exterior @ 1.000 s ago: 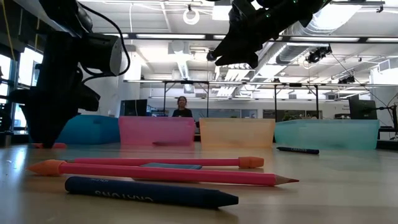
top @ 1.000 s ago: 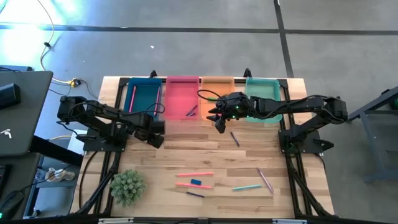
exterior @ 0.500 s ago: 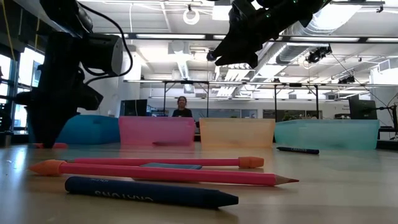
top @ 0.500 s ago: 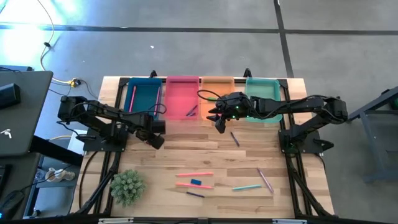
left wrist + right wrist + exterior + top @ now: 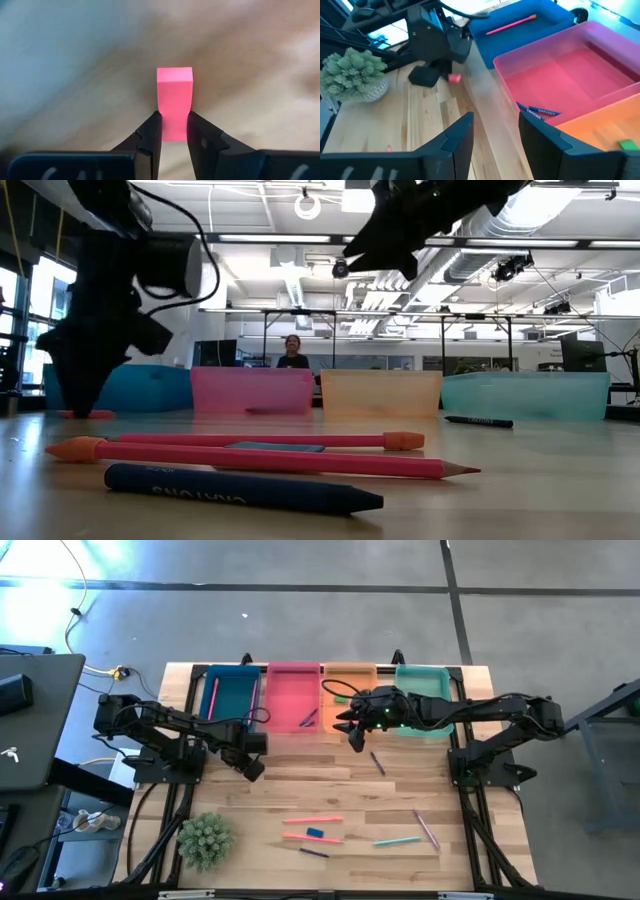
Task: Sort crayons/erasers/pens/pencils in bins
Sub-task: Put the pink eraser into the orange bin
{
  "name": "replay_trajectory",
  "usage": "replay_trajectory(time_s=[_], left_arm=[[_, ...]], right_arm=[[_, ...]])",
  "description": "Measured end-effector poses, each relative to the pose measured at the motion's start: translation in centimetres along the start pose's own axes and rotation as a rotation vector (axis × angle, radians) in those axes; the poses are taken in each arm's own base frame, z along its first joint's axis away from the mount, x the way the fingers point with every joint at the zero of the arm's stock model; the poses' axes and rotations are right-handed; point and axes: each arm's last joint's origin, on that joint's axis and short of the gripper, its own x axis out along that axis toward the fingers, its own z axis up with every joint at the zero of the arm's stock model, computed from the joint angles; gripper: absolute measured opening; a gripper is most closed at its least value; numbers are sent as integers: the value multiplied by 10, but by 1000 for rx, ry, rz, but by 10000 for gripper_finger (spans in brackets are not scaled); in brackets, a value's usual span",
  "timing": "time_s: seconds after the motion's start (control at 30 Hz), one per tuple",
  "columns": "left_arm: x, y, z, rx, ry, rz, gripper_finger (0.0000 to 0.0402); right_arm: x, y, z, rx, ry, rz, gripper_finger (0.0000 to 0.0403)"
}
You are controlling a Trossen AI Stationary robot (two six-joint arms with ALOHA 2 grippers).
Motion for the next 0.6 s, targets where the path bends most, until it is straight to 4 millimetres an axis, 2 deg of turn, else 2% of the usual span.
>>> replay_trajectory(time_s=[0.3,0.6], left_arm=[[-21,-23,13,110,-83,-200,63],[-50,-55,35,251,-309,-490,61]], right_arm=[[-4,1,2,31,-4,24,149],[-4,3,1,56,18,86,149]])
